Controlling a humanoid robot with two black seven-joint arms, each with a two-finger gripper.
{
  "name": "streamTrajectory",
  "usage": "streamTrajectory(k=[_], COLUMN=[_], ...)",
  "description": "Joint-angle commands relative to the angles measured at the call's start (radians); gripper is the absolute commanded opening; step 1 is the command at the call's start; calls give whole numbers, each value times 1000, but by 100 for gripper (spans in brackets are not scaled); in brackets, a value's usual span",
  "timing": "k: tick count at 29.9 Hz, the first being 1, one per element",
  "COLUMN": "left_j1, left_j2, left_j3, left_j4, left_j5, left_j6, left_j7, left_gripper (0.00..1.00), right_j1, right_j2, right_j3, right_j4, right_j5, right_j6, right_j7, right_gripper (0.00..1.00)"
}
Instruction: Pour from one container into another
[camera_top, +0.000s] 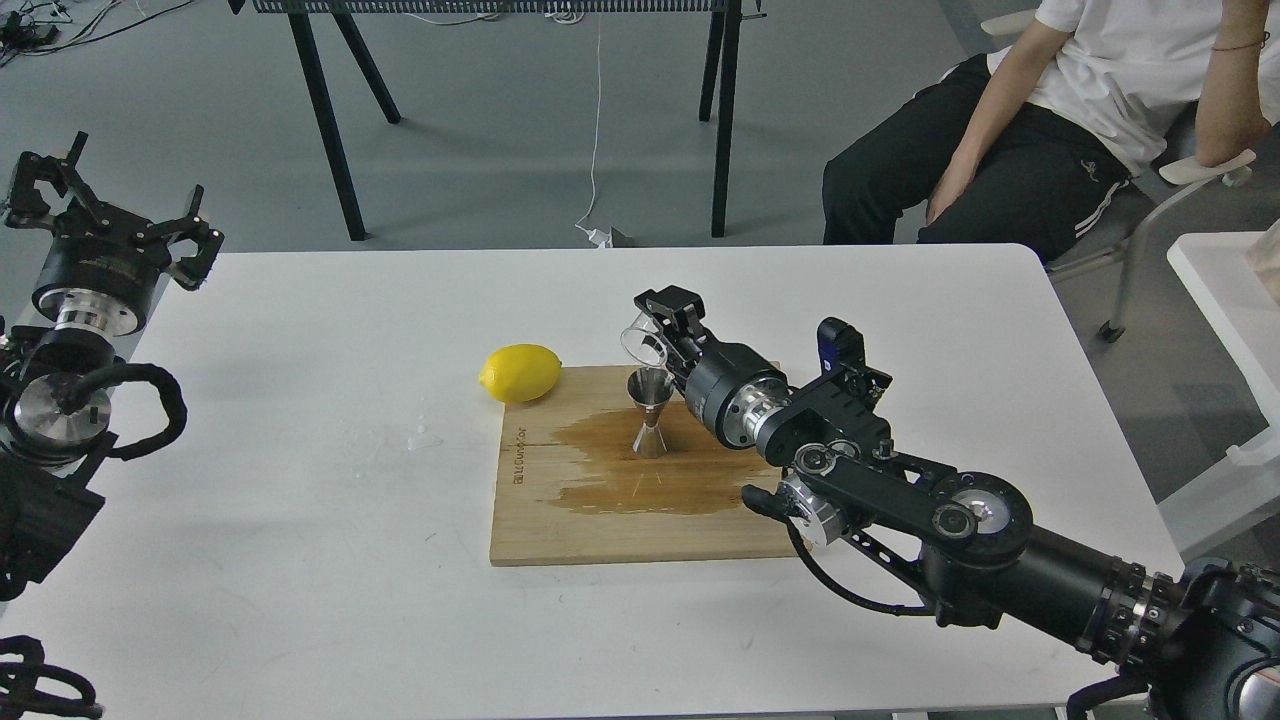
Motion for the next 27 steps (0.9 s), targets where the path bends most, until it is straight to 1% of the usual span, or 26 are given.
streamTrajectory(k=[1,8,12,15,27], left_j1=[2,2,2,2,2], left_j2=[-1,1,1,1,1], left_j3=[0,0,0,0,0], left_j4=[0,0,0,0,0], left_j5=[0,0,0,0,-1], left_j6=[0,0,0,0,0], left_j7=[0,0,0,0,0], left_gripper=[100,100,100,100,100], right_j1=[10,20,36,42,62], right_j2=[0,0,0,0,0], right_j3=[-14,-17,-51,-65,-106], right_j4=[-3,-12,-14,-29,-45], right_j5=[-2,-31,-40,-66,-140], right_j6=[0,0,0,0,0], right_j7=[2,3,5,15,23], right_gripper=[38,38,38,38,38])
